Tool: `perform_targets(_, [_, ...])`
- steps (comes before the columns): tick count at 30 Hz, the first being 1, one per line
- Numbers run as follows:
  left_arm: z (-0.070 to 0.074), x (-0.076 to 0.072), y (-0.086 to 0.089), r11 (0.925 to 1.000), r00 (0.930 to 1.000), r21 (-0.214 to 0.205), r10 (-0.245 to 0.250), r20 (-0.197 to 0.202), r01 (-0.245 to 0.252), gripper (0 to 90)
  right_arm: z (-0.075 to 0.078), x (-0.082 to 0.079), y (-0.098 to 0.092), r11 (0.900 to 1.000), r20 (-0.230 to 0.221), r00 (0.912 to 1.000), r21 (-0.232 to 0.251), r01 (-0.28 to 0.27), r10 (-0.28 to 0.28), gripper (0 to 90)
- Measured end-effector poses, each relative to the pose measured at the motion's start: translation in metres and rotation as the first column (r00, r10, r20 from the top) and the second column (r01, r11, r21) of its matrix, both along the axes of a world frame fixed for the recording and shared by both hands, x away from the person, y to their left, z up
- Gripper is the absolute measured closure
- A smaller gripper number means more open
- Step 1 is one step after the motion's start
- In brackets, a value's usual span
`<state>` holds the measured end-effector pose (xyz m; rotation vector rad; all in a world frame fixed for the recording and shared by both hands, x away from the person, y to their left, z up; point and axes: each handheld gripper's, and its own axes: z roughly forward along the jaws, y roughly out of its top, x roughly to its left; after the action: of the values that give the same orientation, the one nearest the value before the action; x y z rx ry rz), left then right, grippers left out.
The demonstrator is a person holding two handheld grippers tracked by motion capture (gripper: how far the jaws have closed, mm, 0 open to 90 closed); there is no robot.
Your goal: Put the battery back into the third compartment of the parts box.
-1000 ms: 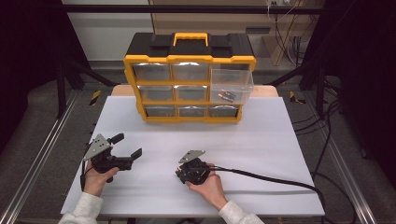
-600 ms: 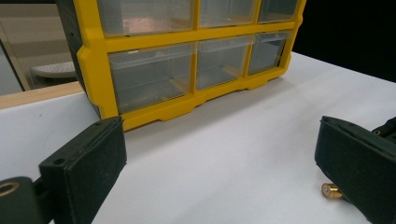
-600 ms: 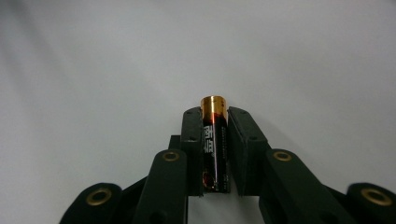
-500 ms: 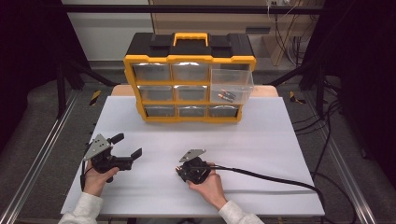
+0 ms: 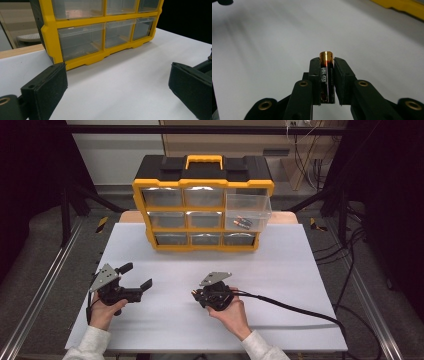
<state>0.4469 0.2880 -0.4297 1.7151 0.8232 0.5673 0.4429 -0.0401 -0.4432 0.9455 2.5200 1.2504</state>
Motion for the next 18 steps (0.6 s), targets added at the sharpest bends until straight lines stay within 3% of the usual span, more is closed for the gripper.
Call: perform_targets(18, [0.0,0.0,0.0,1.0,1.0,-0.001,0.0,-0.002,0.0,1.7,0.066,0.003,-0.056,0.993,0.103,0.9917,0.098,0.066,-0.076,77.4])
